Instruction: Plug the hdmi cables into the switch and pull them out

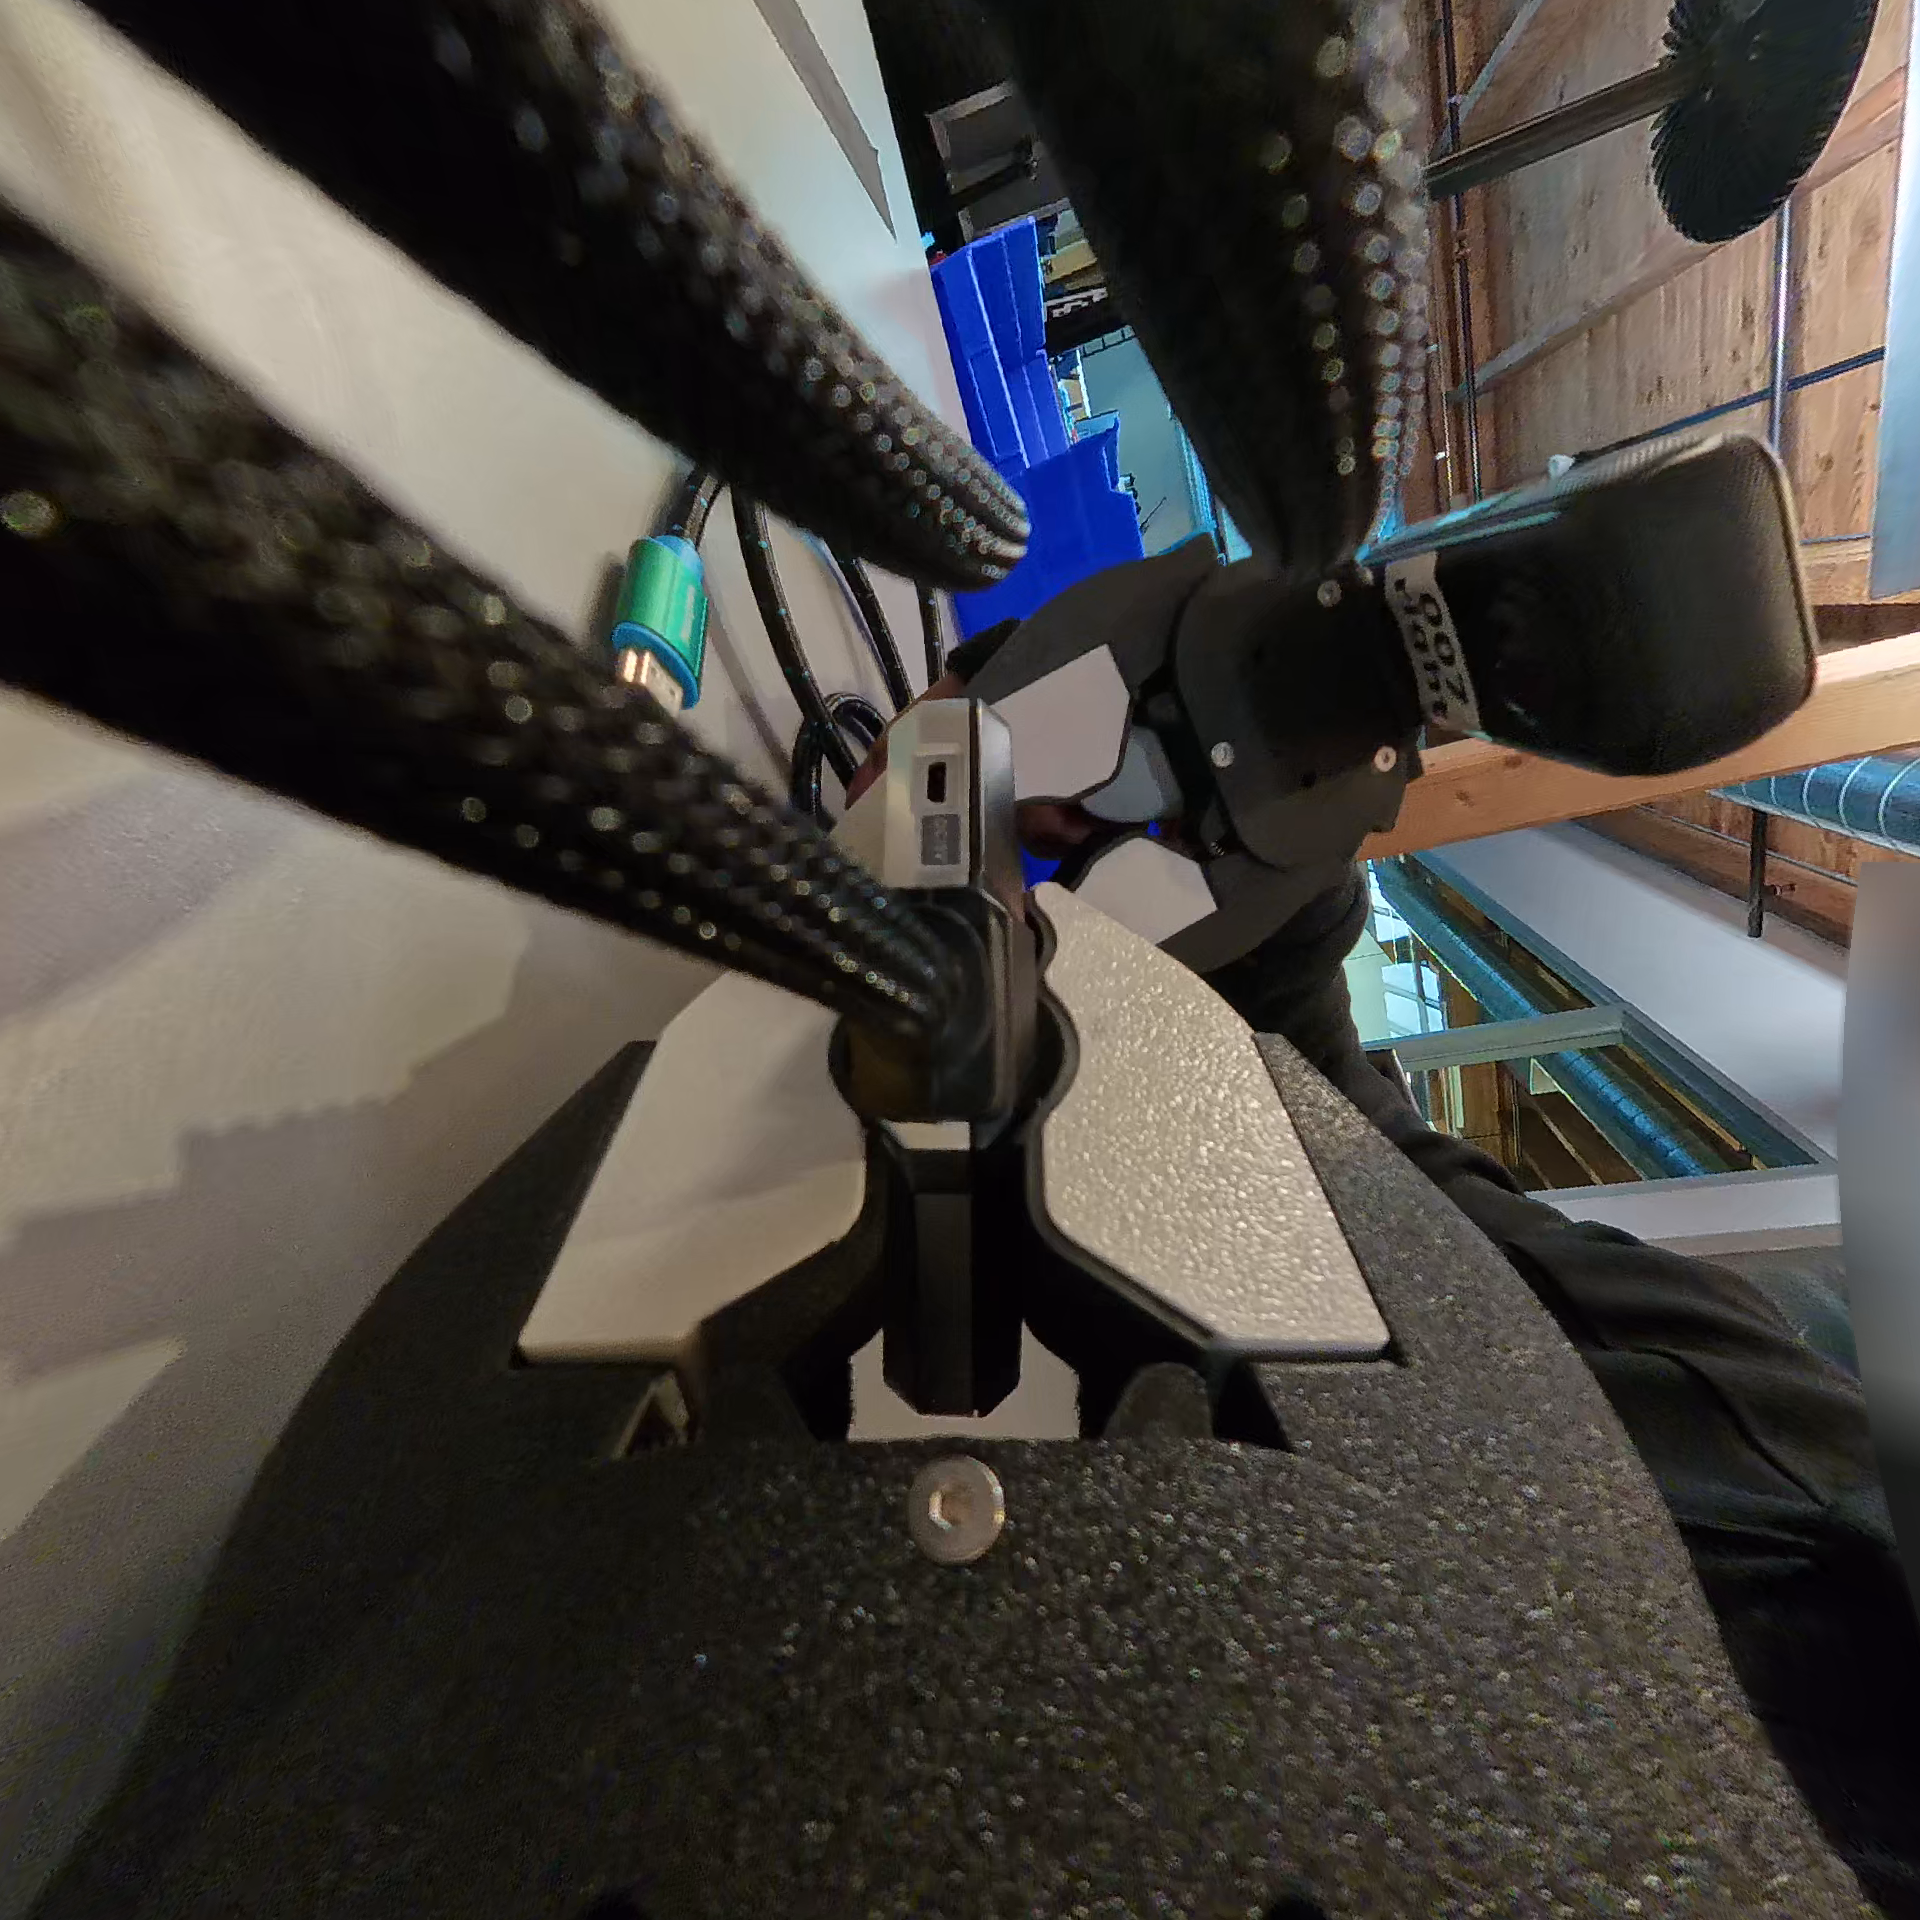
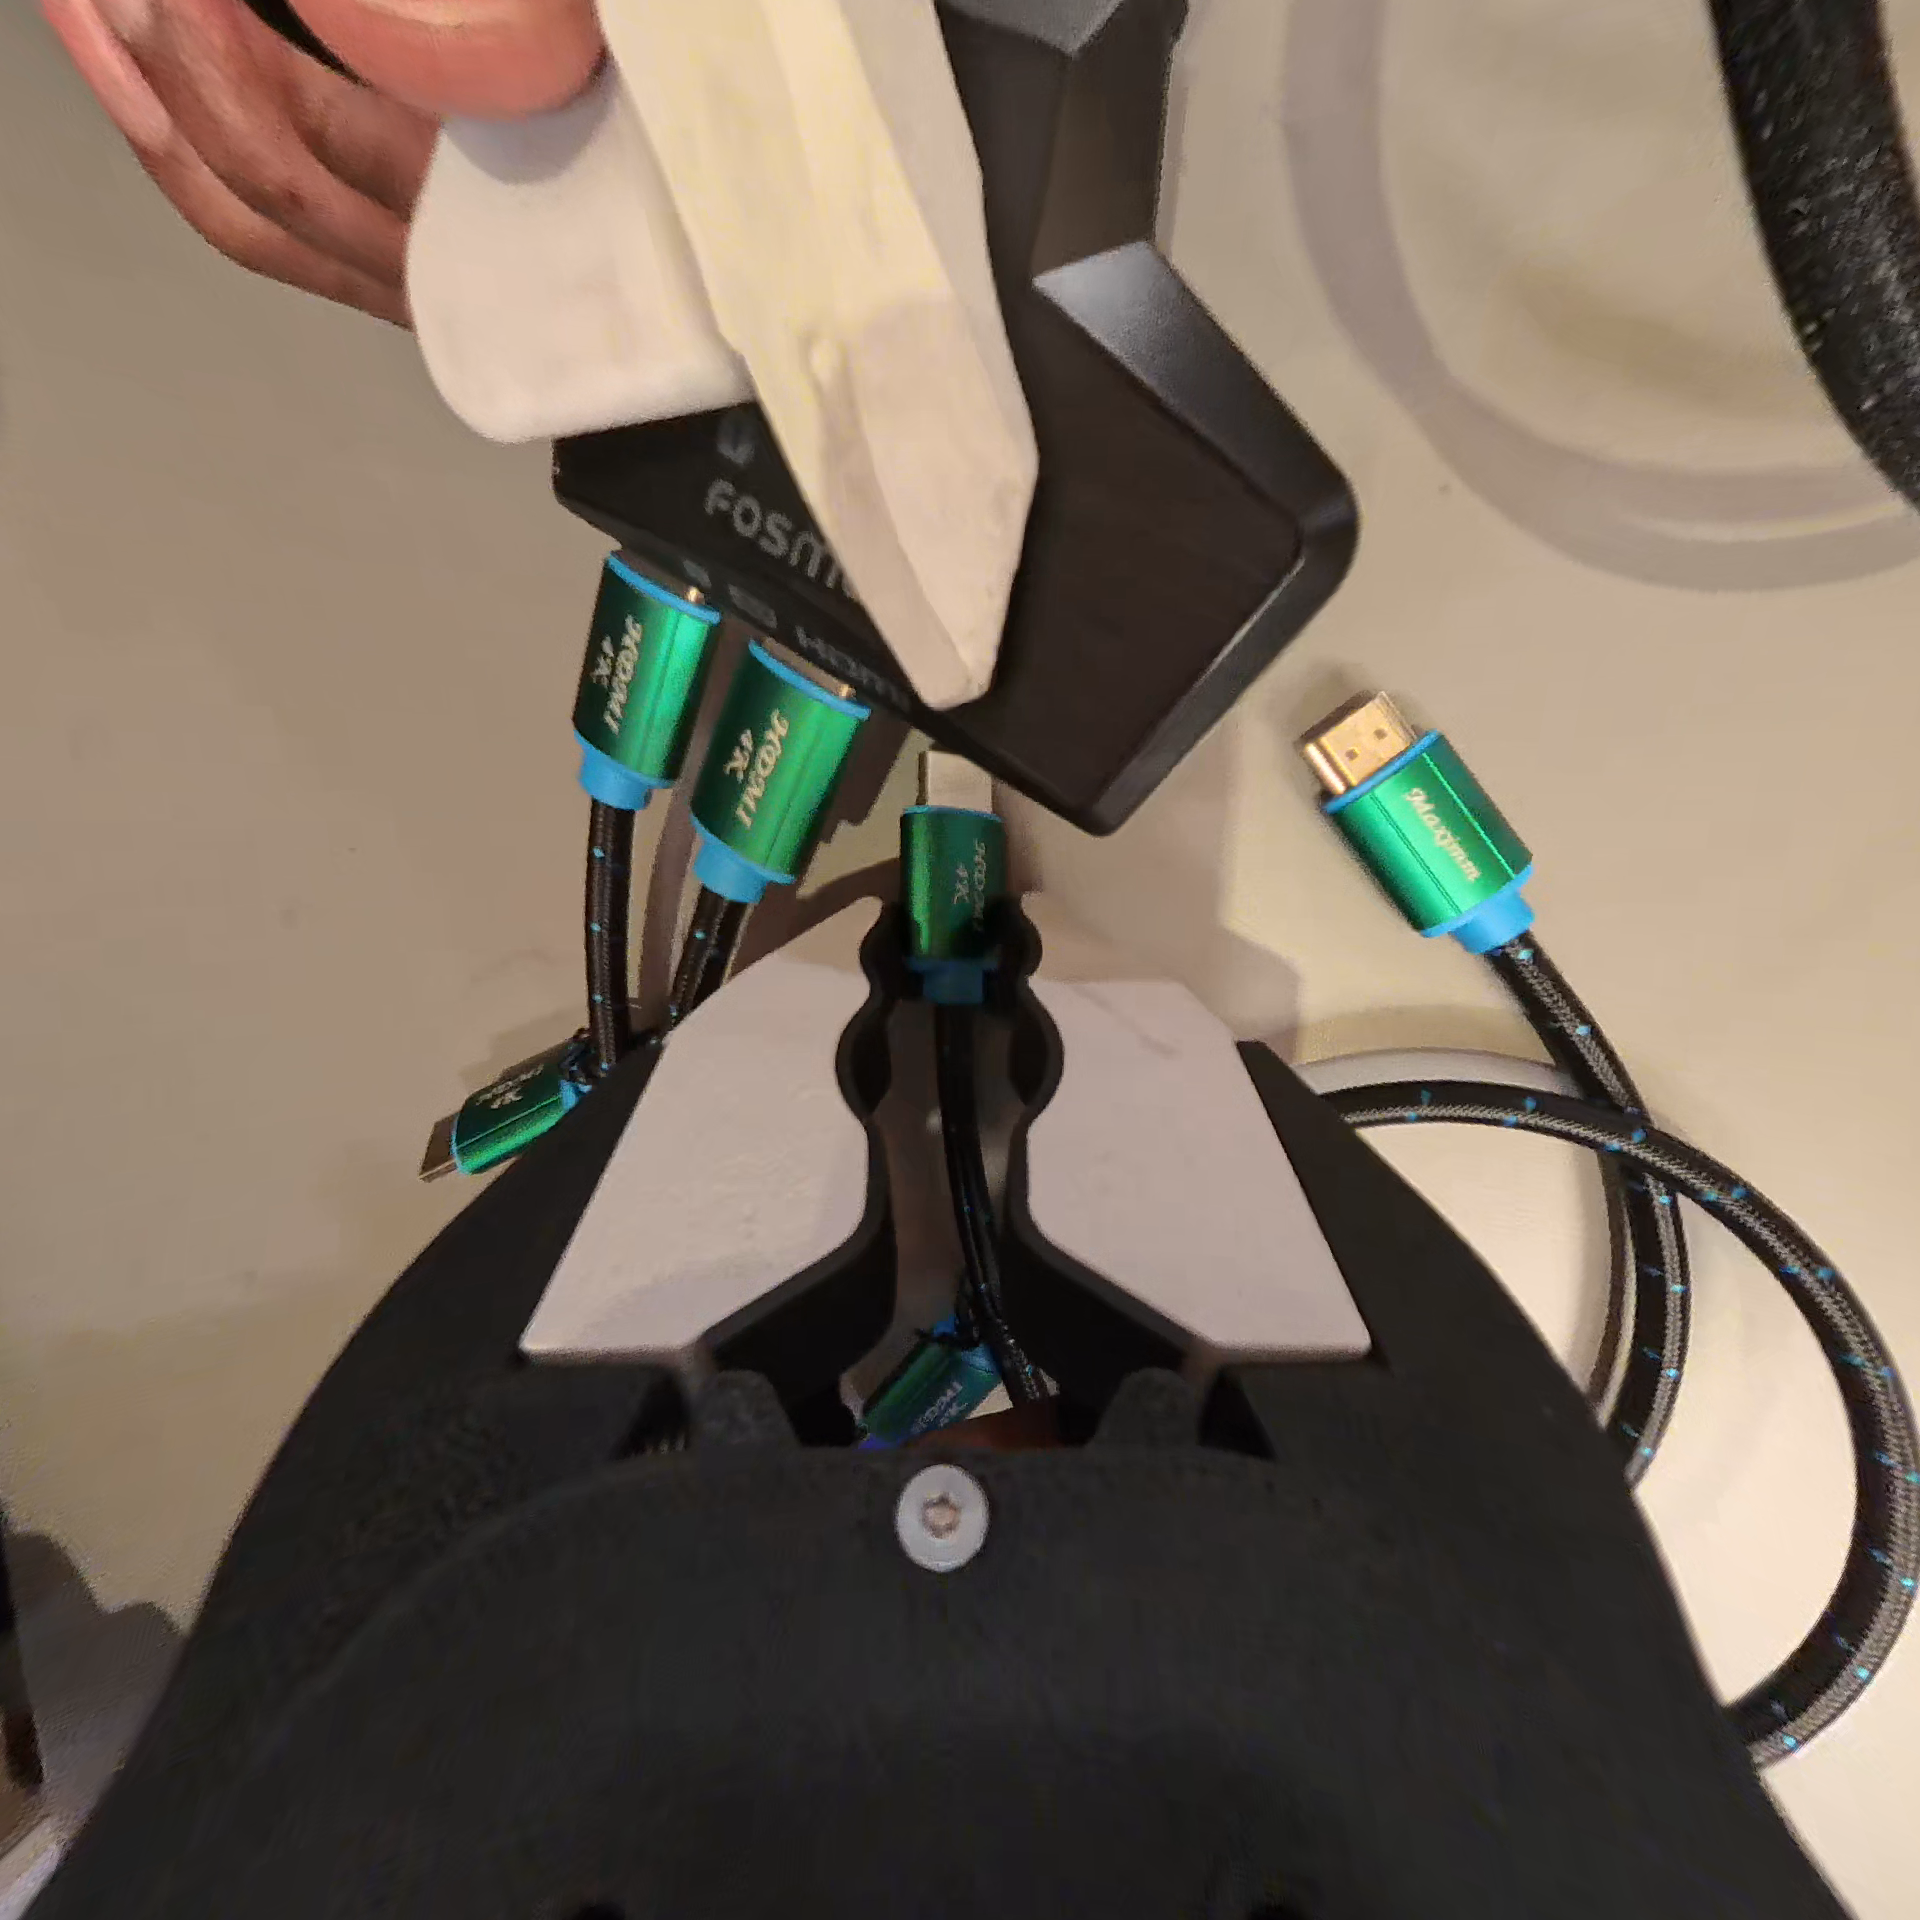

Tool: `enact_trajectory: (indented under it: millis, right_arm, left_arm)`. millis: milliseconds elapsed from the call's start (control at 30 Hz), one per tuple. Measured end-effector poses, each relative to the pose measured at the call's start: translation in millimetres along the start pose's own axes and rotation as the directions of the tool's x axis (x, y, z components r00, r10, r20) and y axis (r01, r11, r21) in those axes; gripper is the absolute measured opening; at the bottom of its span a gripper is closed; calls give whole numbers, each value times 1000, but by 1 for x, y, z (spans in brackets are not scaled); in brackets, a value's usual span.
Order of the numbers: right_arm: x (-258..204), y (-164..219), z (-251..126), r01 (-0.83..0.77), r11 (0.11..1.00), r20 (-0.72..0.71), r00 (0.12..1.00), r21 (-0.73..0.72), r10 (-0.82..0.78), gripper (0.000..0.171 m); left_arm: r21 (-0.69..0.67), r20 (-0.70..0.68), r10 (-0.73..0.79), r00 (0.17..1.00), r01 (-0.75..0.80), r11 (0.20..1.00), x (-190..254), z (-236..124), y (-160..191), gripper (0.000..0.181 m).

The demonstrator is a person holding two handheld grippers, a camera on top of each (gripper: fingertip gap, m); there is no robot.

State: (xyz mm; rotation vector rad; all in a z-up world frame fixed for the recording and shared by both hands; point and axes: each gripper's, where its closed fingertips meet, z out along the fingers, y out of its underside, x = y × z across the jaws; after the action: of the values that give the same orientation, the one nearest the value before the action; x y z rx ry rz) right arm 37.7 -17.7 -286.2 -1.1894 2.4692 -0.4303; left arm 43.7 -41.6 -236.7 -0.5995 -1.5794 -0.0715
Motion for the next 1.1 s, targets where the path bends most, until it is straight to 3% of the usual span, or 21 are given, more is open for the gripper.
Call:
enact_trajectory:
  millis: [200,333,533,800,1100]
  right_arm:
    - [-4,0,-6,-57,997,103,993,45,52,39]
    - [1,-8,-17,-154,979,185,974,132,129,37]
    - [16,-3,-14,-196,976,121,975,96,184,16]
    - [17,-3,-12,-275,959,178,949,71,259,16]
    - [21,0,-6,-258,966,-48,965,7,258,19]
  left_arm:
    - [-13,-5,-1,1000,1,1000,2,0,5,23]
    - [-17,-7,2,1000,-2,1000,2,-1,6,23]
    - [-23,-12,3,1000,-3,1000,2,-2,7,23]
    - [-23,-16,-2,1000,2,1000,3,-2,7,23]
    - [-3,-9,-10,1000,10,1000,1,-7,4,23]
